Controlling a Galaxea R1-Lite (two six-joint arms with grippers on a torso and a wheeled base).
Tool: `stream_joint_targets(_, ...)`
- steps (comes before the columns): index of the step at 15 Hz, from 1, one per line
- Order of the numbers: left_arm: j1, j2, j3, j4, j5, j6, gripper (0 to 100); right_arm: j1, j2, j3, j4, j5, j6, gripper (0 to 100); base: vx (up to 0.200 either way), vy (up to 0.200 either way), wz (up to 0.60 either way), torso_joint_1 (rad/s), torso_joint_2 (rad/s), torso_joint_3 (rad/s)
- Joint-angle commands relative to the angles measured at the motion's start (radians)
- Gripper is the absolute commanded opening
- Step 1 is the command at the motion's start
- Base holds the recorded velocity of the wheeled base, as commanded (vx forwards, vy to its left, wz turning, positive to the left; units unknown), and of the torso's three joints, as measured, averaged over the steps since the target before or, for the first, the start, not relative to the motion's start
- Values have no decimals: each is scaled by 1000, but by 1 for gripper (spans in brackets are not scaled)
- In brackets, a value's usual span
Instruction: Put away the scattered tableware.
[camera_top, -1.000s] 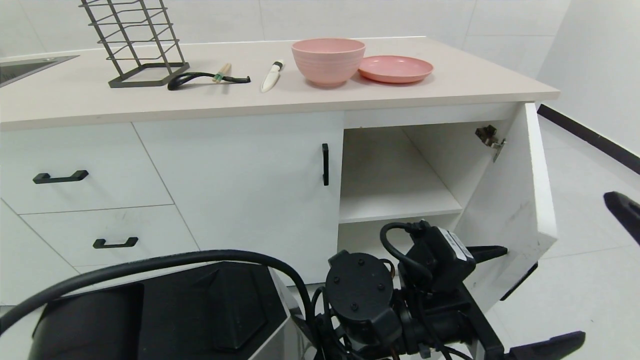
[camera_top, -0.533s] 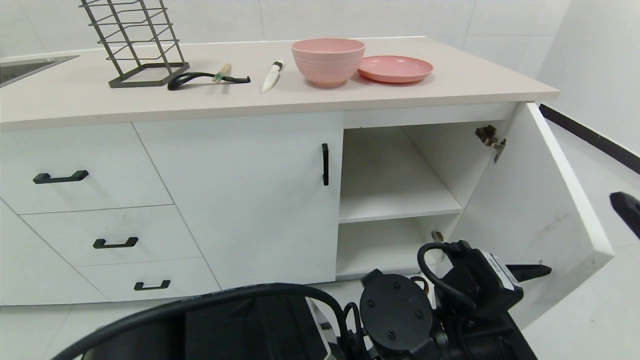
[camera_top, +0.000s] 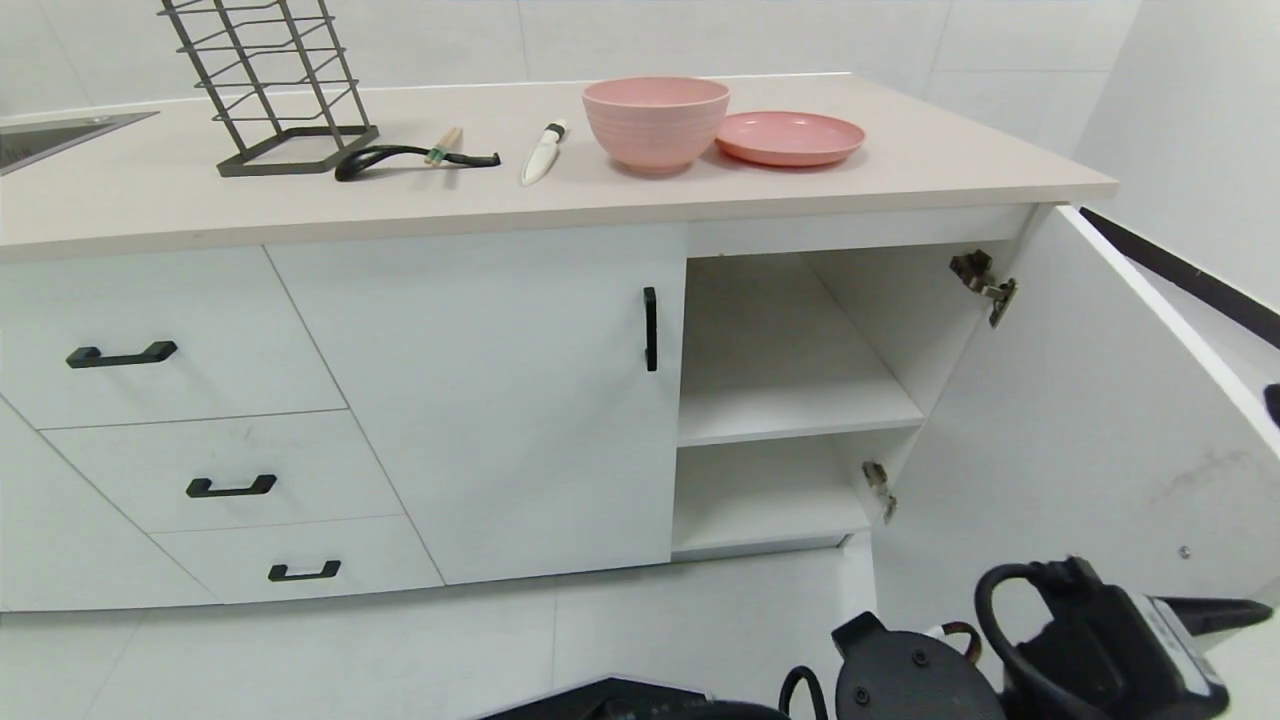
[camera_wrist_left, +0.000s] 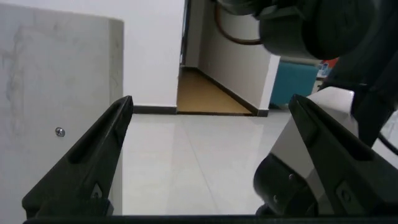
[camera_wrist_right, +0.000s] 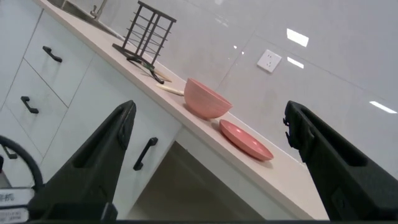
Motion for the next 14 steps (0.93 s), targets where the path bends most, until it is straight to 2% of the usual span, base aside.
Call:
stream_joint_targets(1,-26,49,-58,-18,-6,-1,100,0,-15,-6,-1,2,-1,100,0,0,0,0,0,0)
stream_joint_targets(3,-33,60,-66,-31,-8,-2,100,0,-34,-9,1,3,-3,100,0,0,0,0,0,0)
stream_joint_targets(5,-10,31,-29,-31,1,-2,100,-1,-47,-4,9,3,-12,100,0,0,0,0,0,0)
stream_joint_targets(7,88,-50,68,-31,14,7,100,-5,-61,11,10,3,-13,100,0,0,0,0,0,0)
stream_joint_targets(8,146,-109,154,-31,14,25,100,-5,-69,25,10,3,-13,100,0,0,0,0,0,0)
stream_joint_targets(9,223,-201,293,-31,6,56,100,-5,-86,52,12,3,-13,100,0,0,0,0,0,0)
stream_joint_targets(10,275,-283,401,-31,-2,78,100,-5,-93,85,12,3,-13,100,0,0,0,0,0,0)
stream_joint_targets(11,338,-389,514,-31,-20,91,100,-3,-107,122,12,3,-13,100,0,0,0,0,0,0)
stream_joint_targets(12,379,-465,589,-31,-32,97,100,-3,-115,146,12,2,-13,100,0,0,0,0,0,0)
stream_joint_targets(14,503,-705,815,-31,-38,108,100,-3,-144,201,18,0,-15,100,0,0,0,0,0,0)
